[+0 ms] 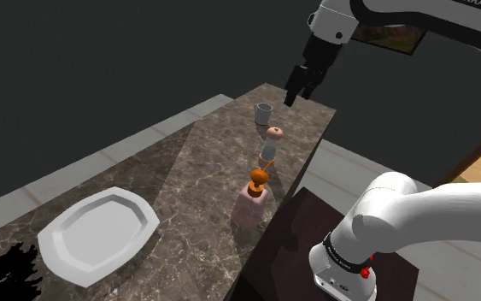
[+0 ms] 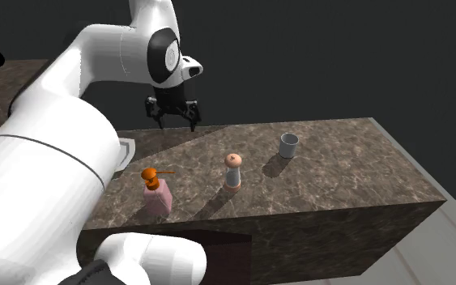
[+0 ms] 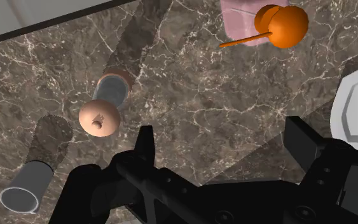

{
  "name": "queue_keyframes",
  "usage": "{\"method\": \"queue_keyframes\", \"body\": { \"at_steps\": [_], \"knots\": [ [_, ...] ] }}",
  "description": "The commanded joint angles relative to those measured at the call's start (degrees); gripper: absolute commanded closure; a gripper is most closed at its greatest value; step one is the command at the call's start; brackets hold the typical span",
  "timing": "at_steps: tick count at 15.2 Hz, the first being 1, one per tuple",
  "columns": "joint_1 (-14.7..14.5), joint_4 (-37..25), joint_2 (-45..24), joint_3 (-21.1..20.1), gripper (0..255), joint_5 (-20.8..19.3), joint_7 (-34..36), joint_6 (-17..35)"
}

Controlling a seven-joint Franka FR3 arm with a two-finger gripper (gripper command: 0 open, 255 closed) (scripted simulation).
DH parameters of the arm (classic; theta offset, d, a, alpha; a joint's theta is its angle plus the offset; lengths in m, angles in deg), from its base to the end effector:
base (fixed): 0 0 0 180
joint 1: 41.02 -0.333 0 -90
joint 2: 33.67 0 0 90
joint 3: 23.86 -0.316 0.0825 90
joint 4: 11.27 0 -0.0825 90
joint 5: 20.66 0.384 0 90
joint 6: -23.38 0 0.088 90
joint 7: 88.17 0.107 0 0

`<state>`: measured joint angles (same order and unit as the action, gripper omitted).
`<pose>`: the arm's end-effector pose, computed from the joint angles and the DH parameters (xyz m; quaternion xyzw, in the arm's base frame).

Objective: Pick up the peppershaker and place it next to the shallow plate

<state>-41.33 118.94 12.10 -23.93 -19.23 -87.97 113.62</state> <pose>0.3037 0.0048 0.6343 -0.9986 -0.0020 -0.0505 0.0123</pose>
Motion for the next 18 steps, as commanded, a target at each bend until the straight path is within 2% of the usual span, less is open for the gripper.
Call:
{"method": "queue_keyframes", "body": {
  "at_steps": [1,10,18],
  "knots": [
    [0.0,0.0,0.0,0.0,0,0.0,0.0,0.0],
    [3.0,9.0,-6.2,5.6,0,-3.9,-4.5,14.9],
    [5.5,12.4,-16.8,11.0,0,-6.3,-8.5,28.8]
  ]
}}
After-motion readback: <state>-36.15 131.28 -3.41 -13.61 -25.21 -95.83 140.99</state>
